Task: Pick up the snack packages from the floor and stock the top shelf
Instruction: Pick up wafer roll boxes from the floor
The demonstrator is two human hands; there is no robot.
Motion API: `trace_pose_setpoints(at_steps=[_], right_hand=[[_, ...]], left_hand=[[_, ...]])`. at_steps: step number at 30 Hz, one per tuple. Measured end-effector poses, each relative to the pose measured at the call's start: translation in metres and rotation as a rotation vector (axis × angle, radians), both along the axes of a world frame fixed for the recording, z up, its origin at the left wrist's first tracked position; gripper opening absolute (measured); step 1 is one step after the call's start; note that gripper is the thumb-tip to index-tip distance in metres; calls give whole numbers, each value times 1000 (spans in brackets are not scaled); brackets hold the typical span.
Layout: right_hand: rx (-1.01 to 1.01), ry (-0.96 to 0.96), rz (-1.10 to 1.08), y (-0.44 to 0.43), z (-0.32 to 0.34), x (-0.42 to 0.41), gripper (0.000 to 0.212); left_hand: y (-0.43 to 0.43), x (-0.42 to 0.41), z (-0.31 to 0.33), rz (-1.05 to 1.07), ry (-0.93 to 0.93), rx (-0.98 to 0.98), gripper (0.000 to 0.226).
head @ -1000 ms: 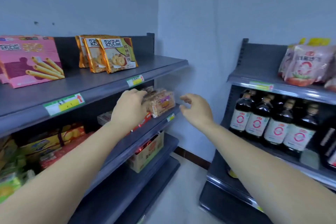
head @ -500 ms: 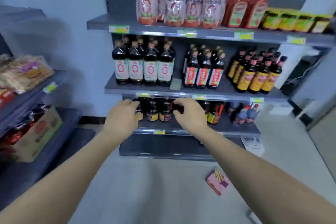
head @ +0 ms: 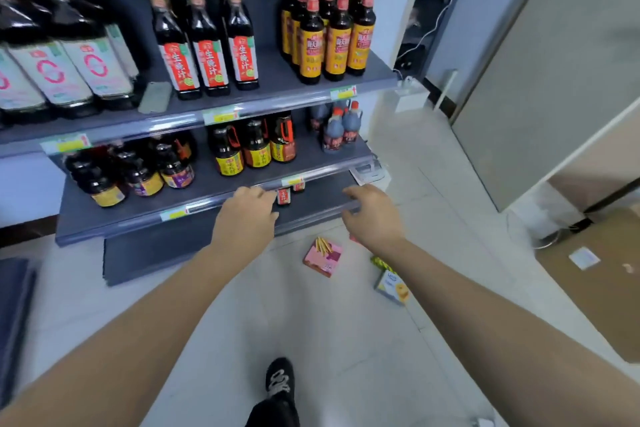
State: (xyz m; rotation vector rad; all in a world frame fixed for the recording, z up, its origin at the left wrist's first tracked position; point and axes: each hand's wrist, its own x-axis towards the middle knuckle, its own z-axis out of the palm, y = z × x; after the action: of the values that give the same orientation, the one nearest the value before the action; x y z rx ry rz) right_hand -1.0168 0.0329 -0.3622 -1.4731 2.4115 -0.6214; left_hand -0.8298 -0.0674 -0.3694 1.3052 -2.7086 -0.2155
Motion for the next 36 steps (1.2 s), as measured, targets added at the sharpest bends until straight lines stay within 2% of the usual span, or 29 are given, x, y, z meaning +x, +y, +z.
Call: trace_pose_setpoints(at_steps=[12, 16, 19, 29, 36], right_hand=[[166, -91, -311, -3, -72, -165, 31], [187, -159, -356, -8, -97, -219, 29], [234, -196, -370, -15, -124, -266, 32], [397, -287, -441, -66, -271, -392, 35], [538, -317, -477, -97, -402, -435, 33]], left_hand=[[-43, -202, -84, -292, -148, 116, 32], [-56, -259, -111, -343, -183, 169, 33], [-67, -304, -134, -359, -194, 182, 23], [-114, -434, -260, -334, -313, 267, 19], [-162, -486, -388, -389, -392, 315, 17]])
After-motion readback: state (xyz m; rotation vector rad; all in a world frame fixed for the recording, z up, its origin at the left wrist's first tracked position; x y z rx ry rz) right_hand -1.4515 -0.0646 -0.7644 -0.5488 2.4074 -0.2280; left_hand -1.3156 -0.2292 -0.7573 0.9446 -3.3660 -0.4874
